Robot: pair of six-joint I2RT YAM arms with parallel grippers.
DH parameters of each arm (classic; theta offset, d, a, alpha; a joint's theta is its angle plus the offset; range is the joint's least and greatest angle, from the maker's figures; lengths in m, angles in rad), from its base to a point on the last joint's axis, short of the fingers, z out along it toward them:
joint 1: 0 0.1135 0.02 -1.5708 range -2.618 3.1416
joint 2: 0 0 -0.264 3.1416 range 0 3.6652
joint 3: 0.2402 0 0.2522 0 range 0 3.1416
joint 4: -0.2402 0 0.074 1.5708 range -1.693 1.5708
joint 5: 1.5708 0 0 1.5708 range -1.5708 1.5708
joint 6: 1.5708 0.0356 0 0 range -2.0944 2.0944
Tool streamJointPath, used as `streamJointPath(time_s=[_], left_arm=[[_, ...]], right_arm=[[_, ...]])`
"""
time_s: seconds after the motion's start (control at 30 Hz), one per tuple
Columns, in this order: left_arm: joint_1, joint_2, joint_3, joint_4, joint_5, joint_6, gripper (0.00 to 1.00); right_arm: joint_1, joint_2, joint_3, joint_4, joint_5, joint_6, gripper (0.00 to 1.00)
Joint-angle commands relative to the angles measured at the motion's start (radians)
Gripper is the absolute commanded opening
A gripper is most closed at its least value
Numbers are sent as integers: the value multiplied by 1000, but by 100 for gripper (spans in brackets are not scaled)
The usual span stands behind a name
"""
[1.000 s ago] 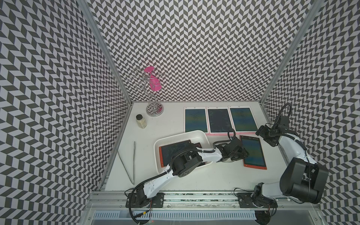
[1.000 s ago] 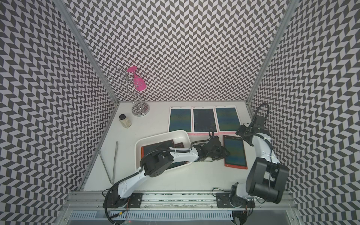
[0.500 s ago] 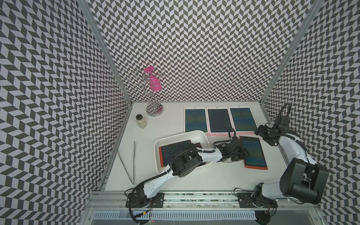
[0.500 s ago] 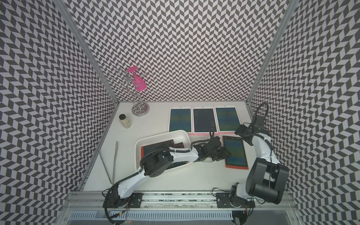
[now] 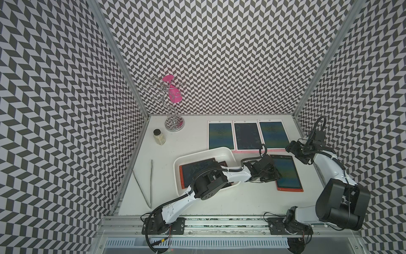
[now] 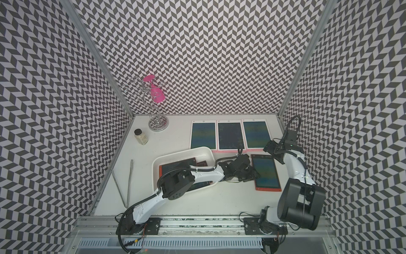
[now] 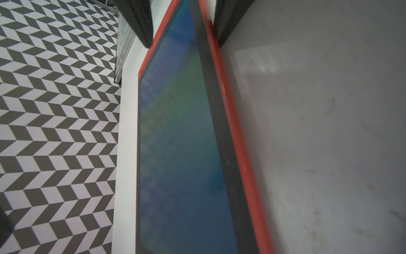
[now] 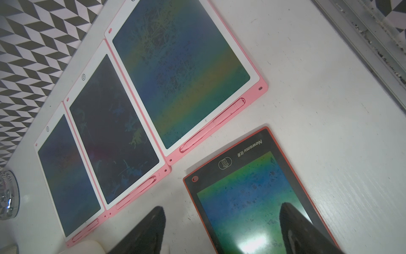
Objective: Take out the writing tablet from the storage box
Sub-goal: Place the writing tablet at the center of the board.
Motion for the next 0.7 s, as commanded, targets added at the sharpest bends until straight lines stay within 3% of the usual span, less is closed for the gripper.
streamJointPath(time_s=[0.0,0.2,0.4,0.67], left_arm=[[3,75,45,-287,-6,67,46],[3,32,8,-344,-62,87,46],[24,-41,-90,-286,-60,84,47],[18,-247,-166,-279,-177,195,46]], right_arm=[[25,-17,14,32,22,6,83],[68,-16,20,35,25,12,83],[91,-23,32,34,22,16,83],[134,-42,36,35,-20,-5,83]])
